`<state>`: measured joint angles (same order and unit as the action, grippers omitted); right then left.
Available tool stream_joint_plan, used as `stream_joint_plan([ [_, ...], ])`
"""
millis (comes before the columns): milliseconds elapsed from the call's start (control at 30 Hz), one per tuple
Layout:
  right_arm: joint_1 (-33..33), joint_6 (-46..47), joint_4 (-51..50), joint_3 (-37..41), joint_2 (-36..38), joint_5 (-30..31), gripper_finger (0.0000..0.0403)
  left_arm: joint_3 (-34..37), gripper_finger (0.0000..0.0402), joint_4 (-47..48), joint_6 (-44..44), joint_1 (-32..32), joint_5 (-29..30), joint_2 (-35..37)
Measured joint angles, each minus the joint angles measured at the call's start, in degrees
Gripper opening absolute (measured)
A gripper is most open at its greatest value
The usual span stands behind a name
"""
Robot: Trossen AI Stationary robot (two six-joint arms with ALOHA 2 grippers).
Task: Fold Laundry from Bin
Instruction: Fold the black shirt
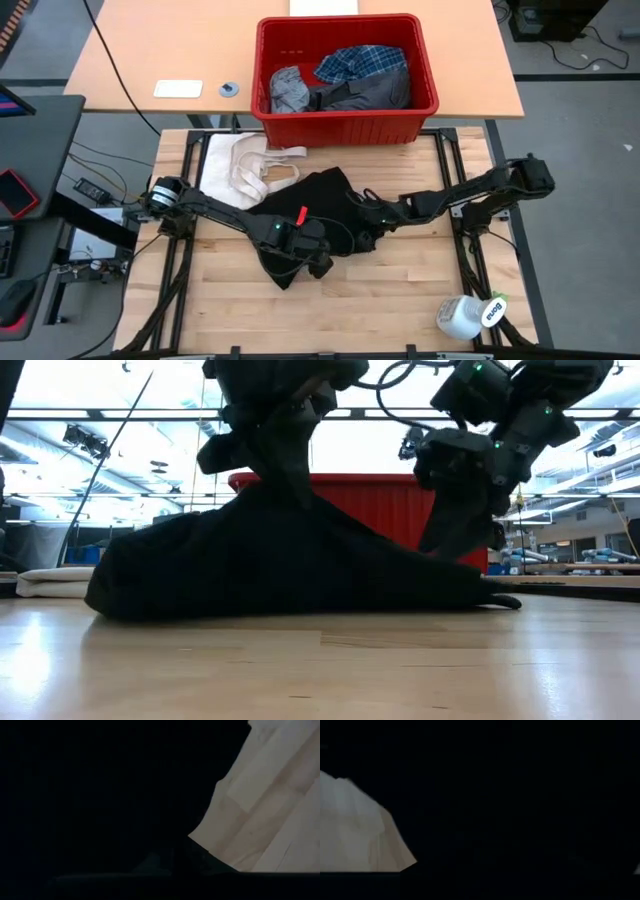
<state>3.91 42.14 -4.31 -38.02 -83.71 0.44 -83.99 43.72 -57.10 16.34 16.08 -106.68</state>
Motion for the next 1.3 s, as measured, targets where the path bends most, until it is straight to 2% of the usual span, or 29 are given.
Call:
stream_joint_plan([
  [300,1.8,-12.8,-1.8,0.0,2.9,-2.7,0.0203,0.0,0.0008,-1.5,-5.9,0.0,3.4,-0.2],
  [567,6.4,-28.2,-2.6,-0.1,0.9,8.3,0.0186,0.0,0.0009,-2.1,-9.8,0.6,3.7,-0.2],
  [667,6.4,-30.0,-3.1,-0.1,0.1,10.5,0.0171,0.0,0.0009,-2.1,-9.9,0.9,3.7,-0.2],
  [867,6.2,-33.3,-2.4,-0.1,-2.1,5.9,0.0137,0.0,0.0009,-1.7,-11.3,1.2,3.7,-0.2],
  [967,6.6,-33.3,-2.9,-0.1,-2.5,5.6,0.0130,0.0,0.0009,-2.1,-12.4,1.2,3.7,-0.2],
  [1133,7.8,-33.7,-5.4,-0.1,-2.5,11.4,0.0129,0.0,0.0009,-2.8,-14.6,1.3,3.7,-0.2],
  [1300,8.1,-38.4,-5.6,-0.1,-2.5,16.1,0.0128,0.0,0.0009,-3.7,-15.2,1.6,3.7,-0.2],
])
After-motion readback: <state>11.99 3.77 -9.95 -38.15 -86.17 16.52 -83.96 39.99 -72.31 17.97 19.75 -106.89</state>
